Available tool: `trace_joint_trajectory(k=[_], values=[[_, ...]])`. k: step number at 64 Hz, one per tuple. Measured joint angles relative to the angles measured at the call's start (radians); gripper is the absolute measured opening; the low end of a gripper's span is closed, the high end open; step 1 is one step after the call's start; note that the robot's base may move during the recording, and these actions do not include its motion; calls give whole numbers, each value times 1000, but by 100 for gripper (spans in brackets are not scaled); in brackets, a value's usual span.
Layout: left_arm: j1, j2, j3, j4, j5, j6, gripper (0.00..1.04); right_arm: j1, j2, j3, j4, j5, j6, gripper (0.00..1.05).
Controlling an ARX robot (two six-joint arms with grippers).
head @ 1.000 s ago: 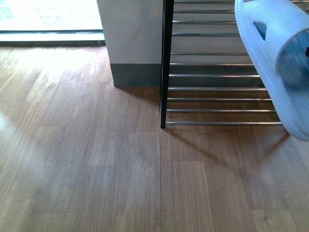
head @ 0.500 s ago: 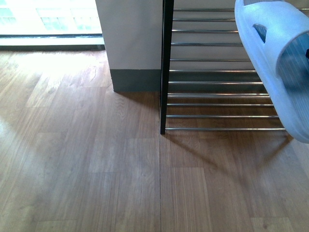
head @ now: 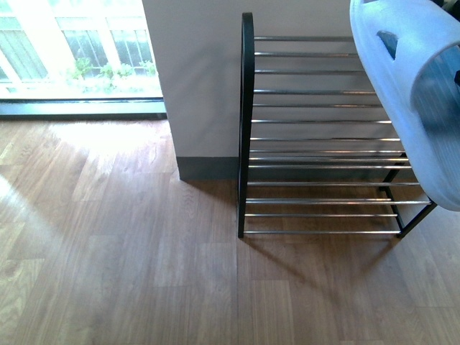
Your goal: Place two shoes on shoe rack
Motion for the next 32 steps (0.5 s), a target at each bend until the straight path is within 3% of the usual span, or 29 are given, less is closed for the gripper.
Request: trace_joint_trajectory(k=[16,23,32], values=[[0,0,0,0,0,0,2,0,0,0,2,-4,-1,2],[0,0,0,0,-2,0,2,15,76,22,199,-140,24,2],[-1,0,0,0,0,0,2,94,174,193,52,-84,44,2]])
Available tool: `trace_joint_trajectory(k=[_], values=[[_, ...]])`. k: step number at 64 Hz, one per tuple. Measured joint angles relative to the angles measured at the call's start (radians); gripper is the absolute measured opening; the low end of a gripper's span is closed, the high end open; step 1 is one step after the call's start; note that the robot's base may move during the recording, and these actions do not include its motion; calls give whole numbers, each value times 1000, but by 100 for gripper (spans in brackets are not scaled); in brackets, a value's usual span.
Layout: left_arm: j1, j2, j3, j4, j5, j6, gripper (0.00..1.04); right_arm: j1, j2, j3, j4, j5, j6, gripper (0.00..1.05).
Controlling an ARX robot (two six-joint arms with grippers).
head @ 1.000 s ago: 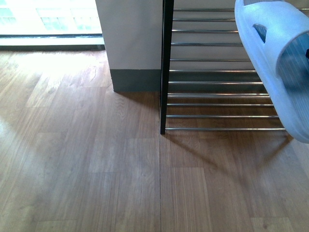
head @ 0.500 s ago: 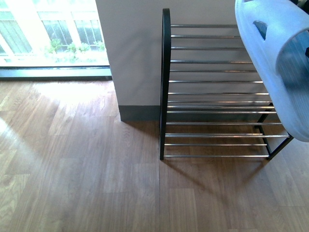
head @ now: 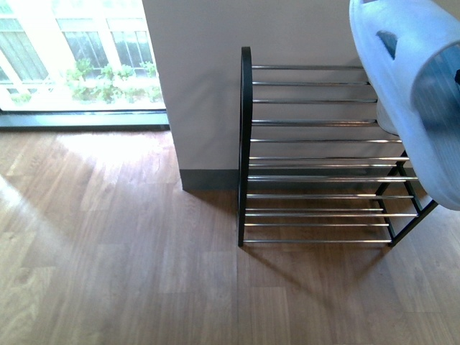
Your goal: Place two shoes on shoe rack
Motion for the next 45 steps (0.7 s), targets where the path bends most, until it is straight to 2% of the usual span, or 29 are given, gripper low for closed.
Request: trace_joint_trajectory(k=[15,20,24,34,45], values=[[0,0,0,0,0,0,2,103,280,378,-338,193,46,2],[0,0,0,0,0,0,2,119,389,521,-434,273,68,2],[0,0,0,0,0,0,2,124,512,681,-520,378,82,2],[0,0,0,0,0,0,2,115,671,894,-574,529,65,2],[0,0,0,0,0,0,2,90,743,1019,-618,601,21,2]])
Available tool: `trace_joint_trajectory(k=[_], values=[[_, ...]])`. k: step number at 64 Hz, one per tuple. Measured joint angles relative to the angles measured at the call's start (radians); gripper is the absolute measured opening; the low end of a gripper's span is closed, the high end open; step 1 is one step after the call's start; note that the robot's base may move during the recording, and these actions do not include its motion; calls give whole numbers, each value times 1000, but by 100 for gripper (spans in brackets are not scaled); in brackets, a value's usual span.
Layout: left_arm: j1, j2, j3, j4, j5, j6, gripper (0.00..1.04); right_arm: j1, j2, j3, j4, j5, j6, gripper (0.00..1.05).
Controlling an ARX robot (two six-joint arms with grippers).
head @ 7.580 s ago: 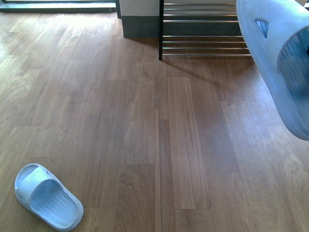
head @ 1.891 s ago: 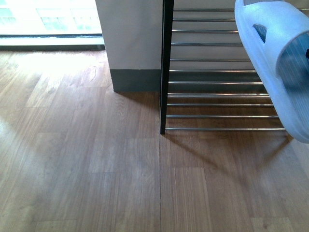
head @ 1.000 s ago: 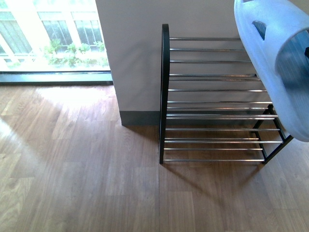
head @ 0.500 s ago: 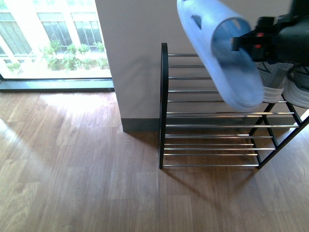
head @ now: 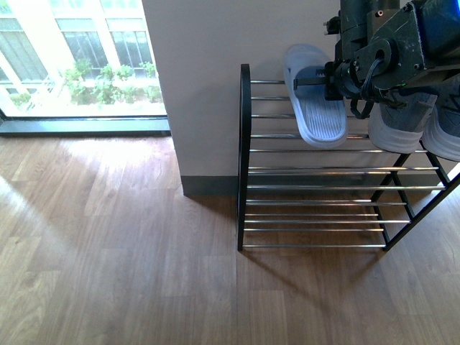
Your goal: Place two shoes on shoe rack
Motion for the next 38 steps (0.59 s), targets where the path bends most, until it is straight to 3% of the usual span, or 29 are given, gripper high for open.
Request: trace_joint_trajectory(k=[27,38], values=[[0,0,0,0,0,0,2,-39,95,145,-75,82,-99,2],[0,0,0,0,0,0,2,-51,84,124,-44,55,-98,28]])
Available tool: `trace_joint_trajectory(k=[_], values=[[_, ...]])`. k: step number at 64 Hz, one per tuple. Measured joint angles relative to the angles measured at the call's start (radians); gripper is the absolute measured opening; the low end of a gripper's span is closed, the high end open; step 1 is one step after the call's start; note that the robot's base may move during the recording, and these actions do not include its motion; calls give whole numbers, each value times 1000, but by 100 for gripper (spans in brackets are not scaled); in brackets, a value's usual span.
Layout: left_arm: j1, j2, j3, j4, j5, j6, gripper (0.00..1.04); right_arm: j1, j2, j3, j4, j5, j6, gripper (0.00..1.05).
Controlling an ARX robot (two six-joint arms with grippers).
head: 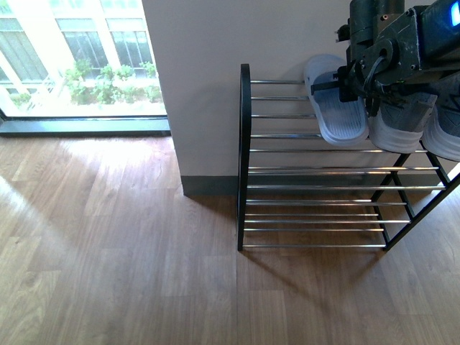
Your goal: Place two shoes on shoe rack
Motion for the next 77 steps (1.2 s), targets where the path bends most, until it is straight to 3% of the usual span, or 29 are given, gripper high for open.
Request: trace_joint_trajectory(k=[18,28,43,59,69,74,77], values=[[0,0,0,0,0,0,2,0,-219,-283,169,-148,55,70],[0,0,0,0,0,0,2,0,-481,-564,345,-313,101,97],[0,0,0,0,0,0,2,-21,-816,-982,576,-570,150,96],[0,0,0,0,0,0,2,-147,-1068,-1367,803,-696,165,96],[0,0,0,0,0,0,2,-157,-1072,-1399,830,-697,167,95],[0,0,0,0,0,0,2,-134,-1084,-1447,939,-459,111,82],[0,0,0,0,0,0,2,-133,-1115,-1485,948,-382,87,73]])
